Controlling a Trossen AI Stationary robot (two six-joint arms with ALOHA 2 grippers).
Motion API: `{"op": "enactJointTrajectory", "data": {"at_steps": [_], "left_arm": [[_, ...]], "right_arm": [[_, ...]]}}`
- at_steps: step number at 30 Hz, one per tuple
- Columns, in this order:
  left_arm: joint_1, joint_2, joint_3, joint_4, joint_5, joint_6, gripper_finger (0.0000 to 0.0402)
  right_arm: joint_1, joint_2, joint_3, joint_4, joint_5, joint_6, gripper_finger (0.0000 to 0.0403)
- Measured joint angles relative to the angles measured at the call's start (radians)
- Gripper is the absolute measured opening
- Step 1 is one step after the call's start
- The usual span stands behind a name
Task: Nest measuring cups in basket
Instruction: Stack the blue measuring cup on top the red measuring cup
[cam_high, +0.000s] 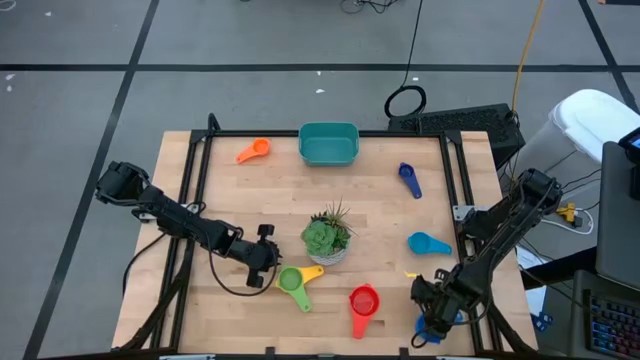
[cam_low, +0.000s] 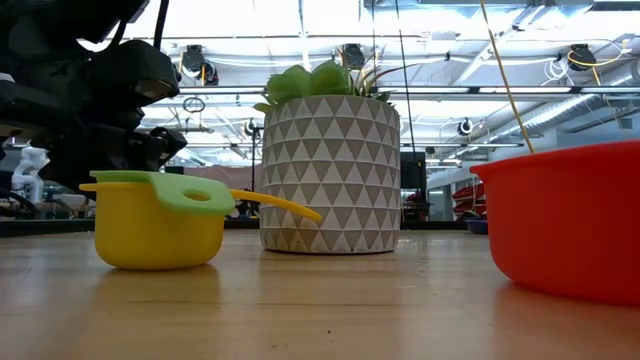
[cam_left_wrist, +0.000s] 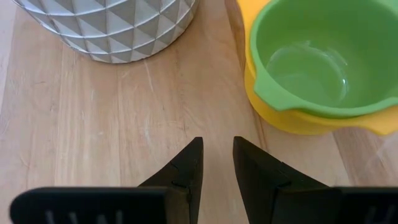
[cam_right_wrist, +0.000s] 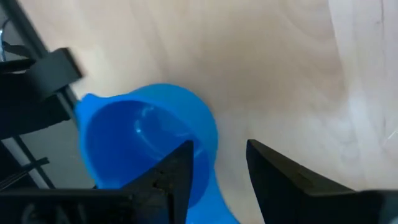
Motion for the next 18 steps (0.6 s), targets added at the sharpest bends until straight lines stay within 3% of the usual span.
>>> {"op": "enactJointTrajectory", "data": {"at_steps": [5,11,18], "left_arm": [[-0.003,0.0,0.0,0.0,0.0,-0.006,0.0092],[-0.004,0.0,0.0,0.001,0.0,-0.005,0.0092],[-0.003,0.0,0.0,0.012,0.0,-0.008,0.0092]], "right_arm": [[0.0,0.0,-0.037,0.038,-0.005,0.057,0.0124],[0.0,0.0,-0.065,0.069,-0.05,0.124,0.0013],[-0.024,0.0,-0.065,0.158,0.081,0.305,0.0003]]}}
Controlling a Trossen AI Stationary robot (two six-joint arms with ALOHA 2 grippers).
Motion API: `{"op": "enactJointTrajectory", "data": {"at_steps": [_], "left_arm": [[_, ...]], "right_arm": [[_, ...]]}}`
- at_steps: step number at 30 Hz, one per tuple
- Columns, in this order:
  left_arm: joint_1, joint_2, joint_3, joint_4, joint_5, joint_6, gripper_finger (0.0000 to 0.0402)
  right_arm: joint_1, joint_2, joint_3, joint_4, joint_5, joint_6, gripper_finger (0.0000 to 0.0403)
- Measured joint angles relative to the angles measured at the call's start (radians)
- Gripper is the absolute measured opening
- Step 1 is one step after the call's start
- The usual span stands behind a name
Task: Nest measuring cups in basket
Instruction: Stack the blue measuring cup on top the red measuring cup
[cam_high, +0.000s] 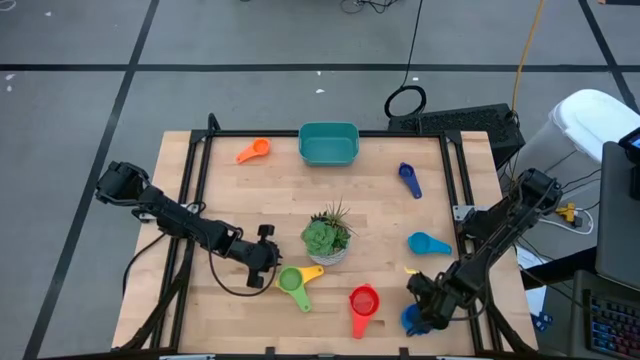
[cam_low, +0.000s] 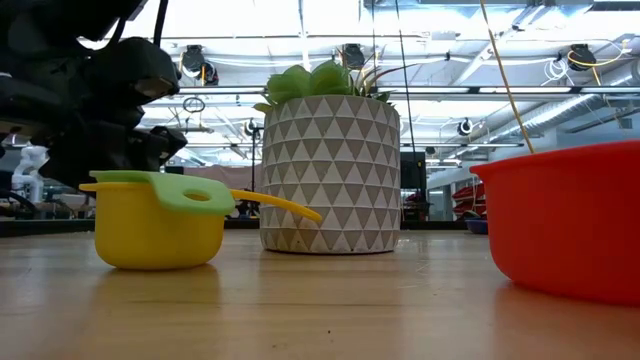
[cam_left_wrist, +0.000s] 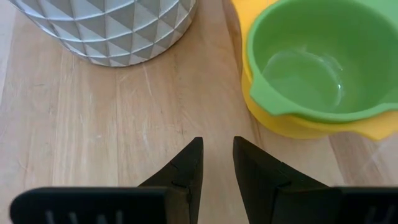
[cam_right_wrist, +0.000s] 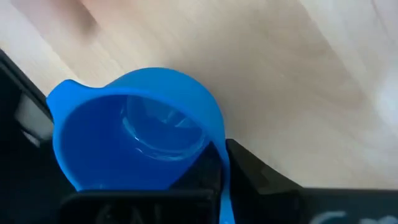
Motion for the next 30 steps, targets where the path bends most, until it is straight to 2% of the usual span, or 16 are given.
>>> {"op": "enactJointTrajectory", "data": {"at_steps": [5,13,16,24,30], "left_arm": [[-0.002,0.0,0.0,-0.001,-0.056,-0.006,0.0092],[-0.003,0.0,0.0,-0.003,-0.161,0.0,0.0092],[-0.003,0.0,0.0,-0.001,-0.205,0.0,0.0092],[-0.003,0.0,0.0,0.001,-0.281,-0.01,0.0092],[-0.003,0.0,0.0,0.003,-0.315,0.018,0.0092]], "right_arm": [[-0.032,0.0,0.023,0.116,0.078,0.106,0.0002],[-0.101,0.0,0.2,0.061,0.209,0.132,0.0001],[-0.141,0.0,0.223,0.059,0.218,0.132,0.0001],[-0.249,0.007,0.224,0.027,0.141,0.1,0.0],[-0.322,0.064,0.224,0.034,0.008,0.047,0.0]]}}
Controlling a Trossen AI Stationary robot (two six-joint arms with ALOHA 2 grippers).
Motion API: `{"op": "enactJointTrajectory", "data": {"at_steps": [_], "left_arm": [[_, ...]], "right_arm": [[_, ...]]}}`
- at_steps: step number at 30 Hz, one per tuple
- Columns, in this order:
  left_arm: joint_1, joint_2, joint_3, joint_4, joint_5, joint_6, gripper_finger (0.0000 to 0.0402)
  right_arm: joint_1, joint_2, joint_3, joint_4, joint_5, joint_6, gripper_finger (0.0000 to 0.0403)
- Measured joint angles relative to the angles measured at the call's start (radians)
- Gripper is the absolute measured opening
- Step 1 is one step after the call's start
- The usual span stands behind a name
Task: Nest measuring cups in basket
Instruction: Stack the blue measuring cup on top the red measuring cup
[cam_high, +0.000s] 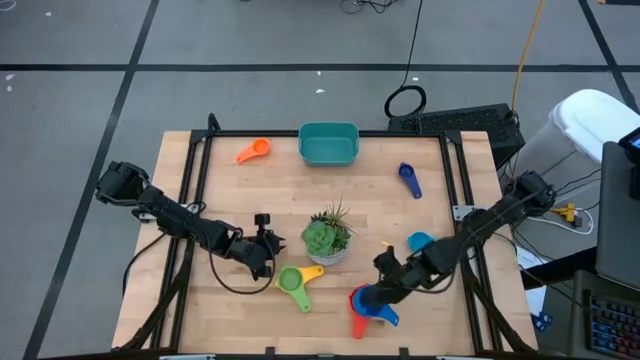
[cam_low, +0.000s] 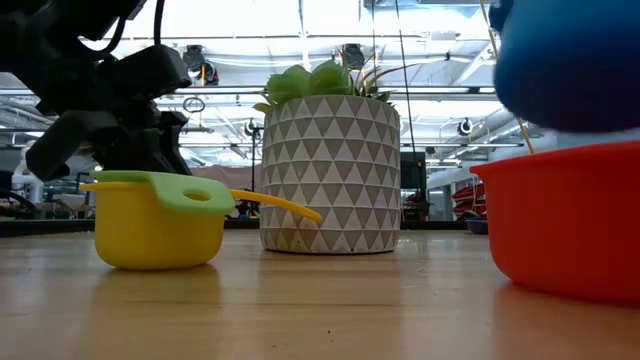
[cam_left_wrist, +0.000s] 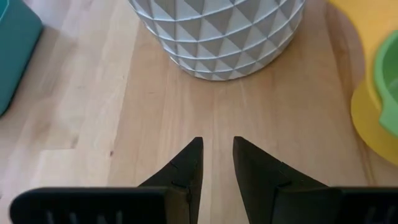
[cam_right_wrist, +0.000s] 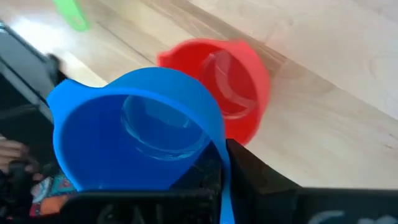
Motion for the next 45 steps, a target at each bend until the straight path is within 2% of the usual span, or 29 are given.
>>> {"op": "enactJointTrajectory", "data": {"at_steps": [5,19,32,36,39,45], "left_arm": [[0.0,0.0,0.0,-0.001,0.0,0.009,0.0092],[0.0,0.0,0.0,-0.007,0.0,0.017,0.0092],[0.001,0.0,0.0,-0.008,0.0,0.025,0.0092],[0.001,0.0,0.0,-0.007,0.0,0.024,0.0092],[0.002,0.0,0.0,-0.007,0.0,0.024,0.0092],[0.012,0.0,0.0,-0.007,0.0,0.021,0.0092]], "right_arm": [[-0.044,0.027,-0.003,-0.005,-0.09,-0.05,0.0],[-0.09,0.027,-0.005,-0.098,-0.096,-0.121,0.0],[-0.101,0.095,-0.003,-0.218,-0.26,-0.277,0.0],[-0.12,0.097,-0.001,-0.256,-0.268,-0.339,0.0],[-0.135,0.098,0.029,-0.387,-0.263,-0.408,0.0],[-0.16,0.102,0.123,-0.608,-0.161,-0.52,0.0]]}}
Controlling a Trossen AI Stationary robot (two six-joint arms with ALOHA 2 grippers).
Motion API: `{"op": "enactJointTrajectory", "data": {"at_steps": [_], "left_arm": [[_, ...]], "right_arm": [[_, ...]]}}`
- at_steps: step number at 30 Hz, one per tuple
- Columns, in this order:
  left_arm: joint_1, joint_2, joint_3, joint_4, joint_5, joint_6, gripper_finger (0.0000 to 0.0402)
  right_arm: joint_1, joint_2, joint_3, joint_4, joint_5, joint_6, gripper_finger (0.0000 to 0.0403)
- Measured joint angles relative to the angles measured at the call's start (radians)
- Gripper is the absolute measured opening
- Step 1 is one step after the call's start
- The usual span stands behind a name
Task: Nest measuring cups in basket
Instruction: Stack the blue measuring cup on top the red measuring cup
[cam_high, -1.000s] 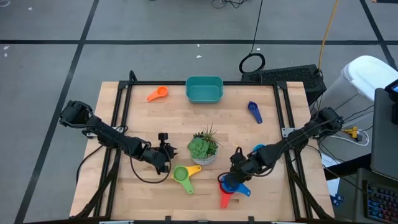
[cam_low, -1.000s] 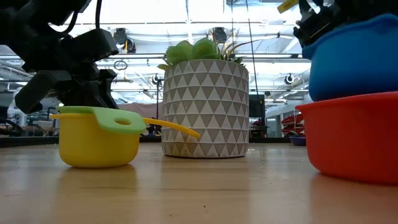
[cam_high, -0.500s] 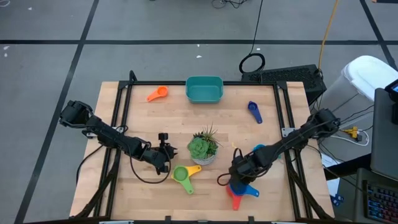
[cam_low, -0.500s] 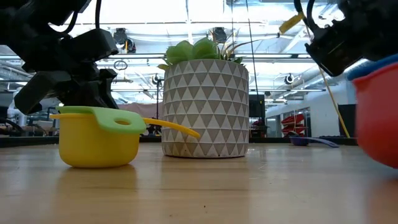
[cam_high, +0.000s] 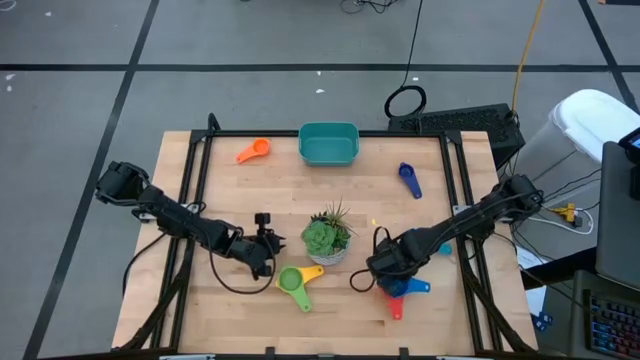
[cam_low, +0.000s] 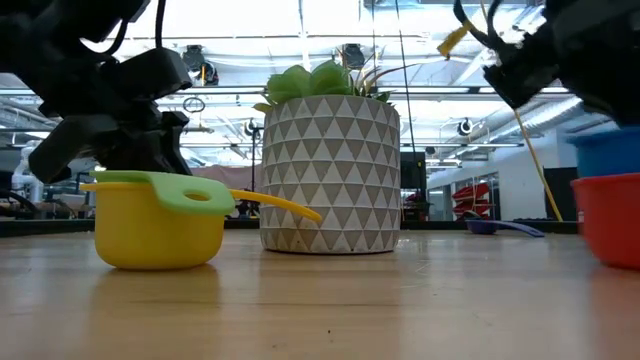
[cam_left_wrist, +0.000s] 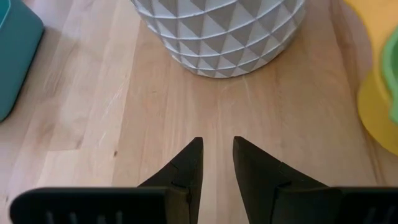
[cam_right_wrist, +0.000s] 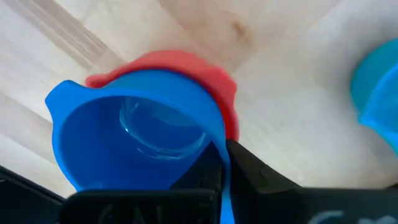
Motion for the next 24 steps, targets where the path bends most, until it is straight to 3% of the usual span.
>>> {"op": "enactJointTrajectory", "data": {"at_steps": [9,24], "left_arm": [[0.018,0.0,0.0,0.0,0.0,-0.008,0.0092],[0.018,0.0,0.0,0.0,0.0,-0.022,0.0092]], "right_arm": [[-0.007,-0.001,0.017,-0.011,0.025,-0.026,0.0],[0.002,-0.001,0.017,0.007,-0.101,0.229,0.0]]}}
